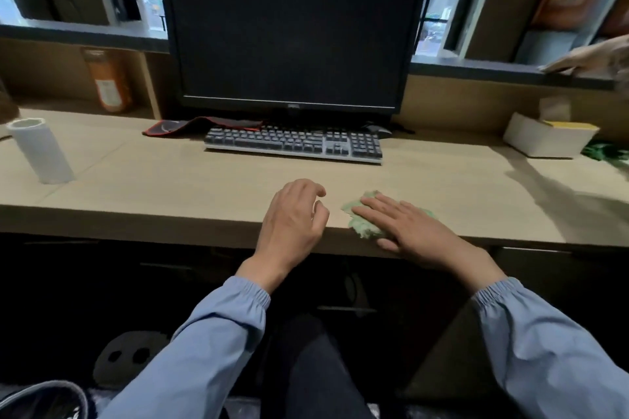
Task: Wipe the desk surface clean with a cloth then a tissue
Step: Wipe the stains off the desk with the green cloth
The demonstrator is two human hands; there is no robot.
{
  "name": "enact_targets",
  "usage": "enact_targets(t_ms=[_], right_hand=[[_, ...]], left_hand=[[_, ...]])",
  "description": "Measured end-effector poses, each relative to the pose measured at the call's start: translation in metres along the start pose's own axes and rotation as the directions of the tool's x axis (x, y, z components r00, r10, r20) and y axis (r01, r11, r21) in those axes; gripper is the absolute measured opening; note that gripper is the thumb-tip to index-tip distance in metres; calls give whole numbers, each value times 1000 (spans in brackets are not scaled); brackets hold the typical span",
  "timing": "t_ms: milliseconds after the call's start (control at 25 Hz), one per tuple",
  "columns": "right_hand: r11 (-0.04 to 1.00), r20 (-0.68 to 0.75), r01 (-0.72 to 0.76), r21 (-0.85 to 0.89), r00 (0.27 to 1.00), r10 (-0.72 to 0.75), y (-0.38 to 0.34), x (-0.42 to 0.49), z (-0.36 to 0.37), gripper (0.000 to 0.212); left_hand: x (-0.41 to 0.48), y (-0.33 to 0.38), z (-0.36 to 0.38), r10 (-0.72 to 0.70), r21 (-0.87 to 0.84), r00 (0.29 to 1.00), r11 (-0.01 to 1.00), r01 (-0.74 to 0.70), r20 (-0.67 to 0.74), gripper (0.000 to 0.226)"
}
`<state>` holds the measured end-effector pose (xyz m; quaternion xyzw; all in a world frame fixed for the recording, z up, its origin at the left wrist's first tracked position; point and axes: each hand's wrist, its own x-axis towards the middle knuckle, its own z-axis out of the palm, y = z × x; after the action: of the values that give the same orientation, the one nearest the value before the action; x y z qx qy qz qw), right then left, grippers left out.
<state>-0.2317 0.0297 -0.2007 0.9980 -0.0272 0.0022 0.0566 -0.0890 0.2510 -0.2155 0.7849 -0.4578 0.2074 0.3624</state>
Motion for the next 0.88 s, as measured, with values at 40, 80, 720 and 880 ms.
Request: enact_targets(t_ms=[40,80,720,880], right_hand=[[999,8,-38,9,999,38,15,-15,0,70],[997,20,-72,22,997,72,28,-29,1,68],[901,253,-377,215,913,321,90,-46,-11,65],[874,275,-443,202,882,383,117,-10,-12,63]], left_hand=[[4,9,7,19,-7,1000,1000,-19,23,19],[7,15,13,35,-11,998,999,-34,43,19],[52,21,45,34,66,980,997,-48,195,24],[62,17,54,-1,107,966,994,-28,260,28]])
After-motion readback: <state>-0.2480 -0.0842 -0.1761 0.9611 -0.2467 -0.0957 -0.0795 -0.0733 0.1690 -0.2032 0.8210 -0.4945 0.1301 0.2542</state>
